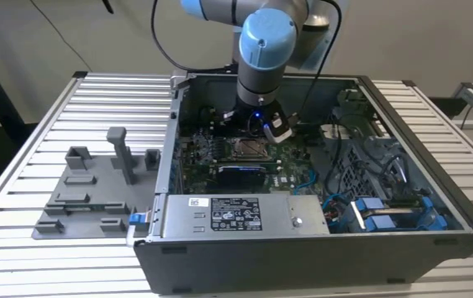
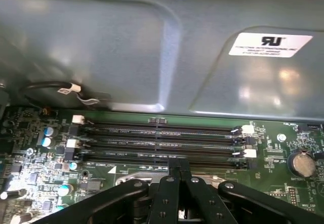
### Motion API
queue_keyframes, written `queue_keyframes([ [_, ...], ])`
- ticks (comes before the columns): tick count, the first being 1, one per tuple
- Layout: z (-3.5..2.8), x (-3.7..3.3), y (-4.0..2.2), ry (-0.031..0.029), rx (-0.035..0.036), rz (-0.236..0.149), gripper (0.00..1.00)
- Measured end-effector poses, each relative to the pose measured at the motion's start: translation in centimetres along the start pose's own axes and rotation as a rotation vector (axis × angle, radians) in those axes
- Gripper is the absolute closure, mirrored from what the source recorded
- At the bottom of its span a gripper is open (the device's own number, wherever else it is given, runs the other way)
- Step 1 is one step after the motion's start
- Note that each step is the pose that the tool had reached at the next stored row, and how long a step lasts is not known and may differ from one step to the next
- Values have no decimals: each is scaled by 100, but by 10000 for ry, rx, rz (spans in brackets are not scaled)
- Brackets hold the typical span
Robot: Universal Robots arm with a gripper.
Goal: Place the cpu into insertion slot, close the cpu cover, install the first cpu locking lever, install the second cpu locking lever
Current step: 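Install the first cpu locking lever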
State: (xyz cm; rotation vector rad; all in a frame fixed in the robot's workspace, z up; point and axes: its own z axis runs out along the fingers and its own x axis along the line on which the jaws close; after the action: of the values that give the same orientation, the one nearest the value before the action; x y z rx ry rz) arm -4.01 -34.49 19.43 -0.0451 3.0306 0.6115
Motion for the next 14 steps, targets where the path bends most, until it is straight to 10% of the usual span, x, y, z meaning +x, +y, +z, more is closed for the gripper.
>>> queue_keyframes([
  [14, 34, -116, -17, 1, 1, 1, 89],
])
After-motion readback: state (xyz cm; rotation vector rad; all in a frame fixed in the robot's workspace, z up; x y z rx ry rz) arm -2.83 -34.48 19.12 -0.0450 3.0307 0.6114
